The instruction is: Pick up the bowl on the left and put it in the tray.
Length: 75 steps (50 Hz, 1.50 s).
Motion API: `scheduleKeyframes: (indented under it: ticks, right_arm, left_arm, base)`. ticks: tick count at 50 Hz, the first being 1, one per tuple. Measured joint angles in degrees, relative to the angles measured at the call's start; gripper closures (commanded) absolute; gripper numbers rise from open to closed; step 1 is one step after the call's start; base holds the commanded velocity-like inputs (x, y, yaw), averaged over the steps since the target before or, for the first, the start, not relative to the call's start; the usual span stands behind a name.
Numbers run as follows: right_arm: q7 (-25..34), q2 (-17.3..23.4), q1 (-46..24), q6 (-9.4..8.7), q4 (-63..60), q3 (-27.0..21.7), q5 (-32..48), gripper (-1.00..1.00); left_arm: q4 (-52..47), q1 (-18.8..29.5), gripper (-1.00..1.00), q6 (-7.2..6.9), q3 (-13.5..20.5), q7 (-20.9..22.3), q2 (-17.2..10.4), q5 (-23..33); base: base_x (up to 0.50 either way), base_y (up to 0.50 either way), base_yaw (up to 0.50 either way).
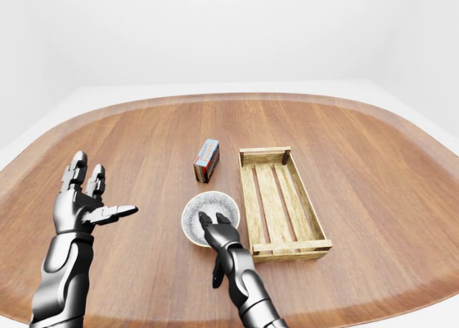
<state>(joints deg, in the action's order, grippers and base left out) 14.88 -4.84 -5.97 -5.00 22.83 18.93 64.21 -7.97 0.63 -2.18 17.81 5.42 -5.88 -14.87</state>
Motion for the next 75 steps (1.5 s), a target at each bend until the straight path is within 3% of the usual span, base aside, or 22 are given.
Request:
scheduleKeyframes:
  ticks: [19, 20, 21, 22, 51, 65, 75]
  right_arm:
    - [-4.5, -1.2, -1.2, 0.0, 7.2, 0.0, -0.1, -1.0]
    - [-4.8, -1.2, -1.3, 0.0, 7.4, 0.0, -0.1, -0.76]
    - [-5.1, -1.3, -1.3, 0.0, 7.5, 0.0, -0.2, -0.12]
    - [-5.4, -1.3, -1.4, 0.0, 7.8, 0.0, -0.3, 1.0]
    - [-8.7, -1.8, -2.3, 0.0, 9.6, 1.0, 0.7, 1.0]
    - [-3.1, -2.2, -0.7, 0.0, 3.7, 2.6, 1.9, 1.0]
    - [4.1, -3.5, -2.7, 0.0, -2.0, 3.6, 5.1, 1.0]
  left_arm:
    - [-3.2, -0.9, -1.0, -2.33, 0.1, -0.3, 0.5, 0.2]
    - [-3.4, -1.0, -1.0, -2.48, 0.1, -0.3, 0.6, 0.2]
    - [-3.6, -1.0, -1.0, -2.63, 0.1, -0.4, 0.6, 0.2]
    - [-3.7, -1.1, -1.0, -2.77, 0.1, -0.4, 0.6, 0.2]
    - [-5.2, -1.2, -1.0, -2.82, 0.0, -0.5, 0.9, 0.8]
    - [-5.9, -1.4, -1.0, -2.82, 0.2, -0.3, 1.0, 0.7]
    - [-5.6, -1.4, -1.0, -2.82, 0.0, -0.3, 1.1, 0.7]
  base:
    - [0.0, 0.0, 0.0]
    - [0.0, 0.0, 0.0]
    - [0.0, 0.0, 0.0]
    - [0.0, 0.0, 0.0]
    - [0.0, 0.0, 0.0]
    - [0.0, 0.0, 0.0]
    - [0.0, 0.0, 0.0]
